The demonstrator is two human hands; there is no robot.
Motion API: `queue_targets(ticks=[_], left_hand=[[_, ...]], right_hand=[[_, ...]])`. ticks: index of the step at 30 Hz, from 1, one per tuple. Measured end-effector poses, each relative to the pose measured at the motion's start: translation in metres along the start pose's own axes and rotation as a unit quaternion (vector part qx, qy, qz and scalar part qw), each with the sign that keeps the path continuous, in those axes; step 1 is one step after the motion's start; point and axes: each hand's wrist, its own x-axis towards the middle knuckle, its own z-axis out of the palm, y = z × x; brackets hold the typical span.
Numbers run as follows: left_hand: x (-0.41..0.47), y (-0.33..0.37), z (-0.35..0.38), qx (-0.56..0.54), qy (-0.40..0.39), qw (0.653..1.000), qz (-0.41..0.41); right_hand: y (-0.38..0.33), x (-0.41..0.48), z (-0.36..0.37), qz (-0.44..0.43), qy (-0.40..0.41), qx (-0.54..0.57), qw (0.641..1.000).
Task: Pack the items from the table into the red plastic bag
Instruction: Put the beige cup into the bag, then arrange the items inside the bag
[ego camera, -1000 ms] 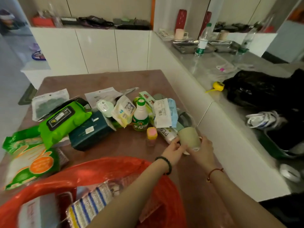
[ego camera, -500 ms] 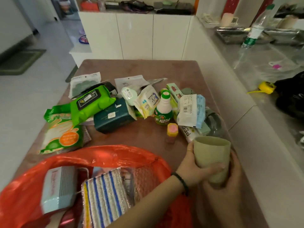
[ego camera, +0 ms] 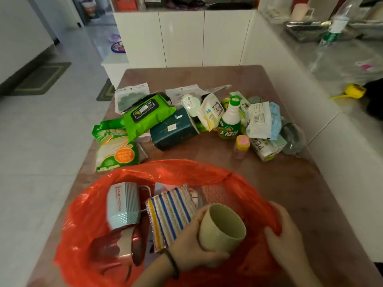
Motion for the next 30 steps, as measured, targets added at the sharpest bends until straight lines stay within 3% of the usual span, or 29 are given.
queue_targets(ticks=[5,11,14,17,22,25,30], left_hand=[[0.015,-0.007,0.020,0.177,-0.044,0.982,0.046],[0.043,-0.004,0.021,0.209,-0.072,0.975,-0.035],[0.050,-0.004,0.017,0.276,-0.016,0.961,0.022],[0.053,-0.002,0.013,0.286,0.003,0.956,0.061],[0.059,0.005,0.002,0.348,-0.082,0.934,0.012],[0.068,0.014,-0.010,0.335,-0.045,0.940,0.042],[0.104,0.048,-0.026,0.201,0.082,0.971,0.095]], right_hand=[[0.004,-0.003,-0.004,0.013,0.016,0.048,0.999],[-0.005,-0.001,-0.007,0.059,-0.001,0.114,0.992],[-0.011,0.001,-0.011,0.068,-0.001,0.114,0.991],[-0.015,0.004,-0.014,0.058,-0.045,0.078,0.994],[-0.018,0.024,-0.026,0.079,-0.145,-0.065,0.984],[-0.036,0.060,-0.036,0.043,-0.106,-0.100,0.988],[-0.069,0.166,-0.040,0.064,0.052,0.069,0.994]])
